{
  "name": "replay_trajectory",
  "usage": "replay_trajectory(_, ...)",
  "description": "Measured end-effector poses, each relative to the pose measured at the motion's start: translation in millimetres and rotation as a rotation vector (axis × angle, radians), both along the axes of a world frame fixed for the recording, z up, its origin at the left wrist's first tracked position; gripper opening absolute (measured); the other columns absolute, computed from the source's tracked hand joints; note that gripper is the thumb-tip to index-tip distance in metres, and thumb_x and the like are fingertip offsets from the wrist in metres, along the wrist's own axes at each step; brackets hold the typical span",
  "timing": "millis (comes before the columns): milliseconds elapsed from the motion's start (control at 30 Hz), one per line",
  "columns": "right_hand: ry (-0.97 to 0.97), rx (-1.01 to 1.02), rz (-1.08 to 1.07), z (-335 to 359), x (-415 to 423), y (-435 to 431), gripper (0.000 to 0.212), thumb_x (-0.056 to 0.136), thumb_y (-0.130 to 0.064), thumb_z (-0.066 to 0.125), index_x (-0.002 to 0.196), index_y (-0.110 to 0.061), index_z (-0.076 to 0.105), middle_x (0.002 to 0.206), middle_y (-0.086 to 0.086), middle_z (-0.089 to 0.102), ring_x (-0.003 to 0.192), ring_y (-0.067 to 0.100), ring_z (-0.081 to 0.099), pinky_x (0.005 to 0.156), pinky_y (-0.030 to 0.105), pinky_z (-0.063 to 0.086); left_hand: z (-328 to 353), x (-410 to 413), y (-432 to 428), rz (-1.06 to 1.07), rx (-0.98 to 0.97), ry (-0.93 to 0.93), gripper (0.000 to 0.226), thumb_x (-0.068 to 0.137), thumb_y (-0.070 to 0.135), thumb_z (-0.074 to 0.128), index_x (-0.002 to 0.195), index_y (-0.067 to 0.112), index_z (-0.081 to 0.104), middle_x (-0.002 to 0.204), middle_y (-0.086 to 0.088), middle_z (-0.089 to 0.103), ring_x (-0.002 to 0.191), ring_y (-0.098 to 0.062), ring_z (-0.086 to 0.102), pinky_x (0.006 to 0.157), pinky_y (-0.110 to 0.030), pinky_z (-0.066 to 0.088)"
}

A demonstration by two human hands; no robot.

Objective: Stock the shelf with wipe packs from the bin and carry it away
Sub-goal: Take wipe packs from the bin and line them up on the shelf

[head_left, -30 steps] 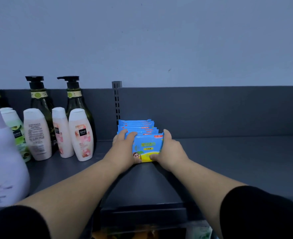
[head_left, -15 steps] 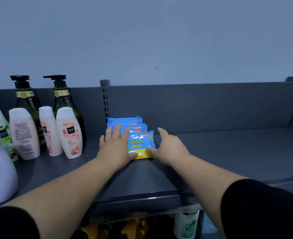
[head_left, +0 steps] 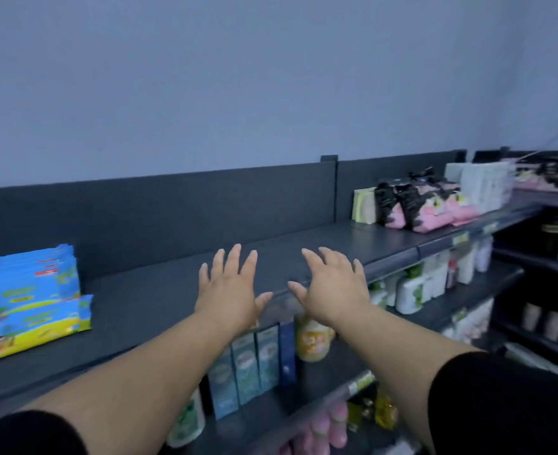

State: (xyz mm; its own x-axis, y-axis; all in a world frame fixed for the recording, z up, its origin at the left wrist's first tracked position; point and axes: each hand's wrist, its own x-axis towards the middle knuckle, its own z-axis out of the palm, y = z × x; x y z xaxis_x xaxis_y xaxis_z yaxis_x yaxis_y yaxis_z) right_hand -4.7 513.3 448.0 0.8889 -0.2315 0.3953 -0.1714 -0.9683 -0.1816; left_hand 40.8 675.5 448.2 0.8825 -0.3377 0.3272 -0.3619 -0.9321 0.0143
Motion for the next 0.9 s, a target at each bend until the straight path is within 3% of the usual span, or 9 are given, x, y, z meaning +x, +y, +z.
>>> replay_trajectory(267, 0.031, 0.027, -0.330, -25, -158, -205, 0.069, 0.090, -0.063, 0.040, 0.149, -0.033, 0.021, 0.156, 0.000, 0.023, 0.144, 0.023, 0.018, 0.117, 0.052, 0.012, -32, -103, -231, -0.330, -0.041, 0.057, 0.077, 0.091, 0.061, 0.040, 0.152, 0.029, 0.004, 0.160, 0.001, -0.004, 0.147, -0.026, -0.004, 0.118, -0.048, 0.005)
replay_trajectory(500, 0.101, 0.100, -0.607, -59, -275, -319, 0.070, 0.090, -0.064, 0.041, 0.149, -0.033, 0.020, 0.156, 0.000, 0.021, 0.144, 0.024, 0.018, 0.117, 0.052, 0.014, -70, -184, -374, -0.556, 0.030, 0.128, 0.076, 0.093, 0.061, 0.035, 0.152, 0.028, 0.000, 0.160, 0.000, -0.006, 0.146, -0.027, -0.005, 0.118, -0.048, 0.006)
replay_trajectory(633, 0.131, 0.120, -0.721, -83, -310, -360, 0.071, 0.088, -0.064, 0.043, 0.149, -0.034, 0.022, 0.156, 0.001, 0.023, 0.144, 0.023, 0.020, 0.116, 0.050, 0.017, -92, -208, -431, -0.661, 0.063, 0.162, 0.077, 0.093, 0.061, 0.035, 0.152, 0.027, 0.000, 0.160, 0.001, -0.006, 0.146, -0.027, -0.004, 0.117, -0.048, 0.006)
replay_trajectory(900, 0.262, 0.230, -0.837, -135, -304, -435, 0.070, 0.091, -0.063, 0.040, 0.150, -0.034, 0.017, 0.159, 0.001, 0.016, 0.146, 0.023, 0.014, 0.118, 0.051, 0.010, -147, -189, -528, -0.783, 0.108, 0.255, 0.076, 0.094, 0.059, 0.036, 0.152, 0.027, 0.000, 0.160, 0.000, -0.007, 0.147, -0.026, -0.007, 0.118, -0.047, 0.003)
